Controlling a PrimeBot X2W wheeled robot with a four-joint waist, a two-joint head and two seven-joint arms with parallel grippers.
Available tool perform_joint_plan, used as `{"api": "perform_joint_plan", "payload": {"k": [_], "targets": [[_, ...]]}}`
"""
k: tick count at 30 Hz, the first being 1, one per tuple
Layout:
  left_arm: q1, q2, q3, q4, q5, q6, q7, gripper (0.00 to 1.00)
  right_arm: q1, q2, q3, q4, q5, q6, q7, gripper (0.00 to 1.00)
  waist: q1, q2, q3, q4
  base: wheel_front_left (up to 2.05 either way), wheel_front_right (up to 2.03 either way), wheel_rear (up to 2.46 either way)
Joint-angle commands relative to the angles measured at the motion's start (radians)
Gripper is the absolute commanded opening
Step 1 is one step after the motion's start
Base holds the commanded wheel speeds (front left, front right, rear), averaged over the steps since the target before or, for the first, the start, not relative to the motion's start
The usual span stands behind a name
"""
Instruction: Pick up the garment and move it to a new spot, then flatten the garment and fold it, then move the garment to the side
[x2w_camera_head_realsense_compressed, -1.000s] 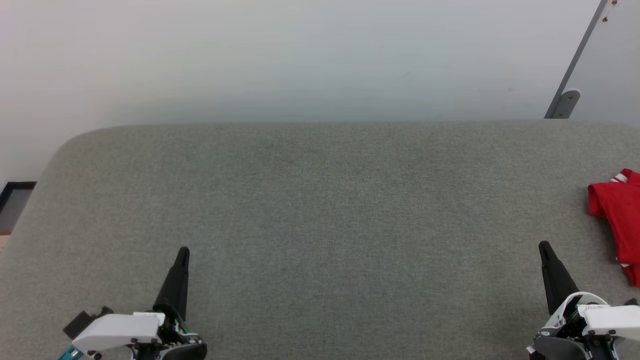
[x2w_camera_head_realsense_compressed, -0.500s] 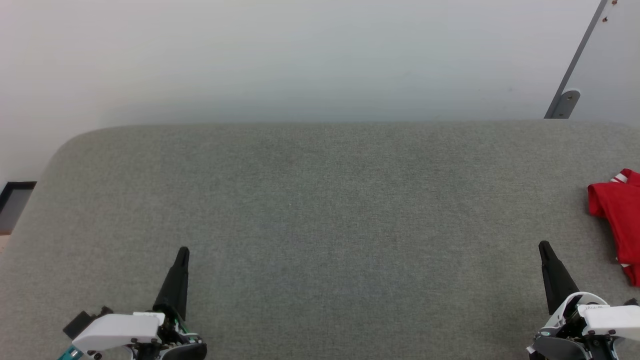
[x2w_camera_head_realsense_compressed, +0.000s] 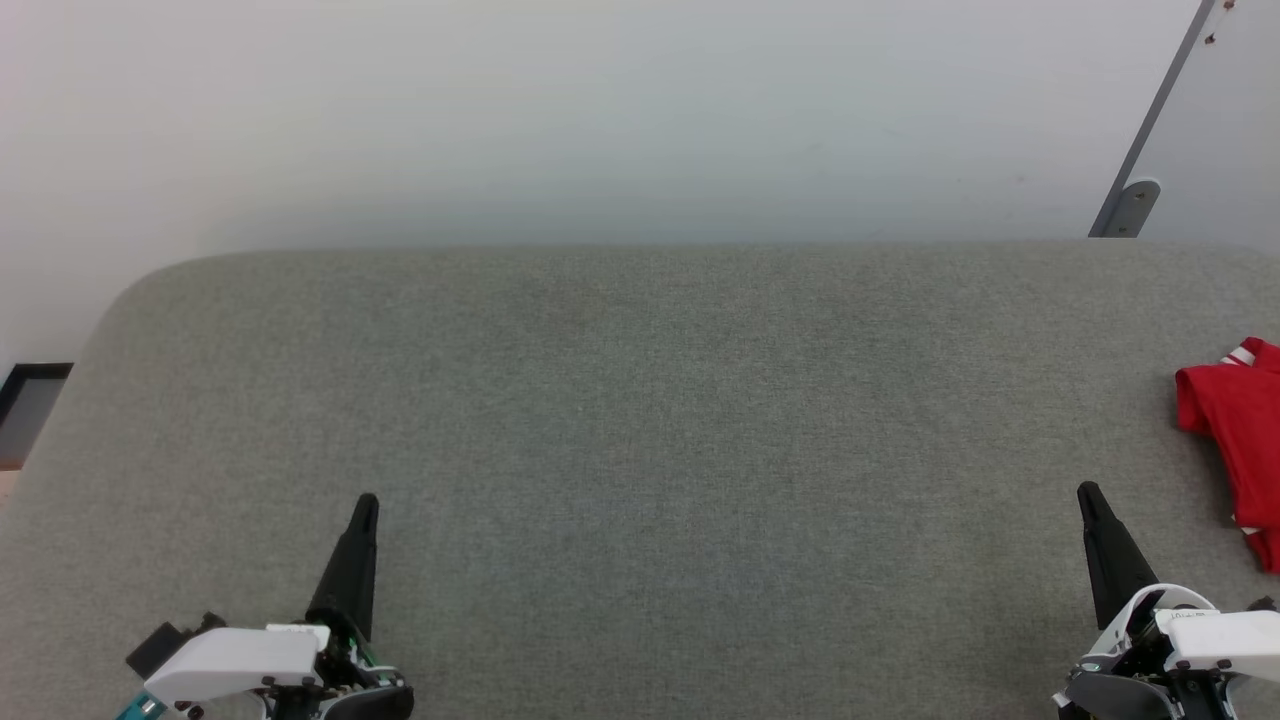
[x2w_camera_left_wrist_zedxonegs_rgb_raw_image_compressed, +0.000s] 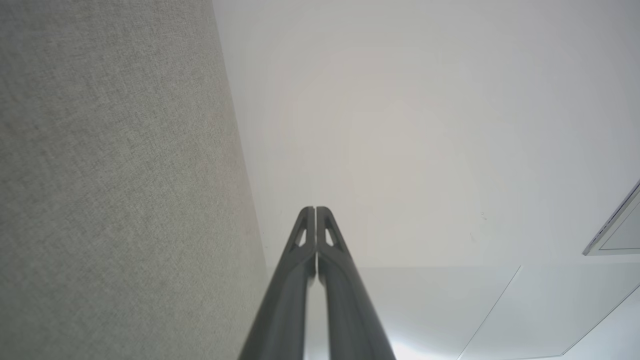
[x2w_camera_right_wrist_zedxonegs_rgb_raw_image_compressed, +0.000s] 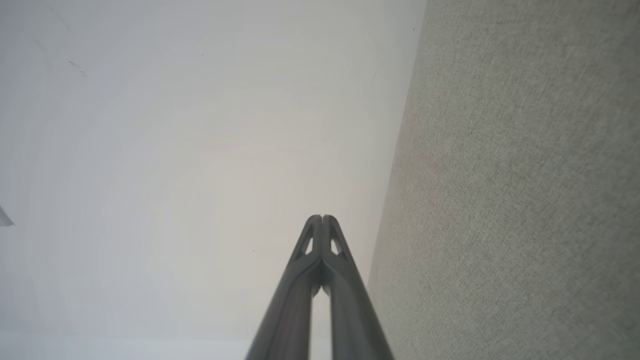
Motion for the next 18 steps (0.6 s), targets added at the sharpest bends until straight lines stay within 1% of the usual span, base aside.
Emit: {"api": "perform_joint_plan", "payload": {"k": [1, 18], "targets": [[-0.010, -0.001, 0.003, 0.001, -0.003, -0.005, 0.002, 0.00, -0.002, 0.003, 0.000, -0.001, 0.005, -0.001, 0.002, 0.00, 0.0000, 0.0000, 0.000, 0.000, 0.00, 0.00, 0.00], [-0.010, -0.001, 0.003, 0.001, -0.003, -0.005, 0.002, 0.00, -0.002, 0.003, 0.000, -0.001, 0.005, -0.001, 0.002, 0.00, 0.0000, 0.0000, 0.000, 0.000, 0.00, 0.00, 0.00]]}}
